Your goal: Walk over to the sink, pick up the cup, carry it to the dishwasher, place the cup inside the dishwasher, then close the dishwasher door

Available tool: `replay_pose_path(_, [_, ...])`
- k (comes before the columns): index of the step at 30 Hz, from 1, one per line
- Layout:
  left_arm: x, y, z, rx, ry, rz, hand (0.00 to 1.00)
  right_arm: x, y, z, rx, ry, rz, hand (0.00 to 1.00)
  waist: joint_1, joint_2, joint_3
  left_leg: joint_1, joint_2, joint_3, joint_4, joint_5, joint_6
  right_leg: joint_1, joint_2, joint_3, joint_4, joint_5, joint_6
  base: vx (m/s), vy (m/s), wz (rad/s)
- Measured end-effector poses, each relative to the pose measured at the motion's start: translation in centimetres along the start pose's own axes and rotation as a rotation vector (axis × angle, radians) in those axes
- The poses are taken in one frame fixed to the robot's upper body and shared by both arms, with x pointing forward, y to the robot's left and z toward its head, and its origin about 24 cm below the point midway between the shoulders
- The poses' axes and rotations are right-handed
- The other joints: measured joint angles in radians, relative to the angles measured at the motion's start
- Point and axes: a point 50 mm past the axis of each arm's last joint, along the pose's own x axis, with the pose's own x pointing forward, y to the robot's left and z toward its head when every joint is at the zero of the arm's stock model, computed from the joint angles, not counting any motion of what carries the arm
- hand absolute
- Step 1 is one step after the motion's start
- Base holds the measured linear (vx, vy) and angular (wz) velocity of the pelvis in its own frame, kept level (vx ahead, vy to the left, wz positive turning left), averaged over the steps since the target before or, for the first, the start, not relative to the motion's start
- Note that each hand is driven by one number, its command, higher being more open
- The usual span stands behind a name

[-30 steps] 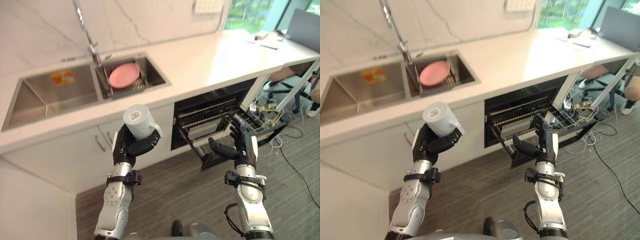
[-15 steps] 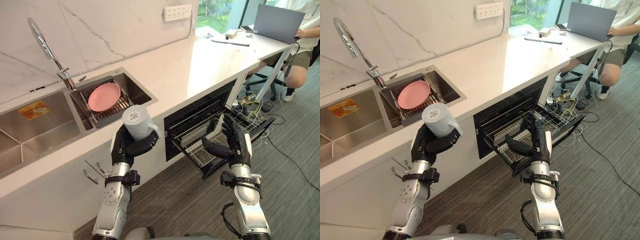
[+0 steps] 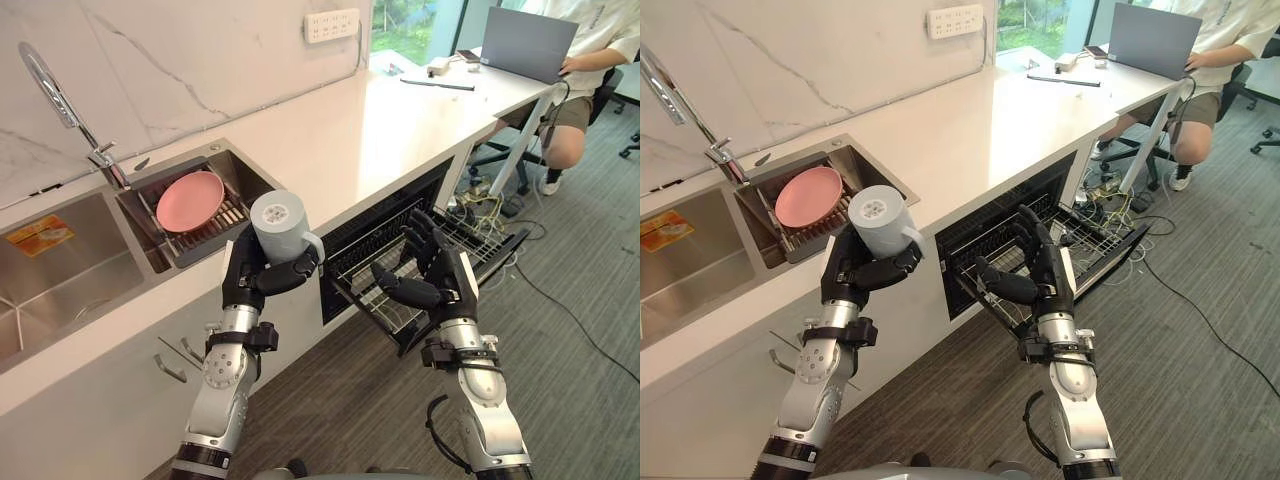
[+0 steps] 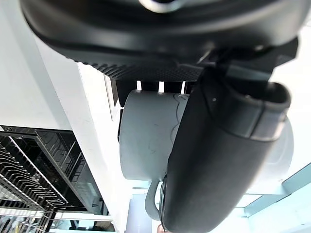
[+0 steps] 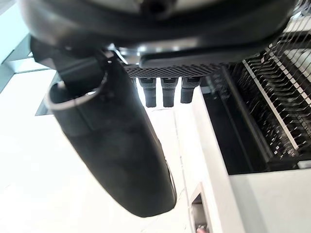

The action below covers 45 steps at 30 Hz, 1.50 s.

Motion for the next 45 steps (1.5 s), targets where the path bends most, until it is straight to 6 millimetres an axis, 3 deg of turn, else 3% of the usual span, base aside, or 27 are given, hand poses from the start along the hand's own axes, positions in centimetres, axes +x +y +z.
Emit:
replay_pose_path(9, [0.3, 0.3, -1.0, 0.012, 0.043, 0.039, 0.3, 0.2, 1.7, 0.2, 0.037, -0.008, 0.102, 0.9, -0.006, -0.001, -0.005, 0.03, -0.021, 0.023, -0.091, 0.047, 0.012, -0.016, -0.008, 0.021, -0.021, 0.021, 0.008, -0.03, 0.012, -0.08])
replay_pose_path(14, [0.6, 0.2, -1.6, 0.018, 0.067, 0.034, 0.3, 0.3, 2.7, 0.4, 0.066, -0.019, 0.14, 0.9, -0.006, -0.002, -0.038, 0.03, -0.028, 0.023, -0.102, 0.051, 0.014, -0.02, -0.011, 0.022, -0.026, 0.022, 0.01, 0.0, 0.0, 0.0])
replay_pose_path(25, [0.7, -4.1, -1.7, -0.004, 0.068, -0.144, 0.3, 1.5, 5.4, 1.9, 0.109, -0.085, 0.249, 0.9, -0.009, -0.001, -0.056, 0.032, -0.036, 0.001, -0.147, 0.09, 0.021, -0.029, -0.016, -0.002, -0.024, 0.023, 0.012, -0.01, -0.008, 0.06])
replay_pose_path(31, [0.6, -5.4, -1.6, 0.023, 0.058, -0.212, 0.3, 1.9, 5.6, 1.7, 0.104, -0.08, 0.244, 0.9, -0.016, -0.002, -0.059, 0.025, -0.036, -0.023, -0.148, 0.099, 0.022, -0.026, -0.022, -0.022, -0.024, 0.024, 0.012, -0.03, -0.002, 0.13])
replay_pose_path(32, [0.5, -5.6, -1.6, 0.026, 0.06, -0.222, 0.3, 2.0, 5.5, 1.5, 0.101, -0.072, 0.239, 0.3, -0.016, -0.002, -0.059, 0.023, -0.036, -0.028, -0.148, 0.101, 0.021, -0.026, -0.023, -0.026, -0.026, 0.024, 0.011, -0.02, 0.004, 0.14])
replay_pose_path(45, [-0.2, -7.3, -1.8, 0.037, 0.075, -0.295, 0.3, 3.0, 4.2, 0.8, 0.054, -0.049, 0.186, 0.3, -0.004, -0.003, -0.061, -0.003, -0.029, -0.056, -0.147, 0.118, 0.017, -0.019, -0.02, -0.057, -0.058, 0.047, 0.003, -0.01, -0.008, 0.07])
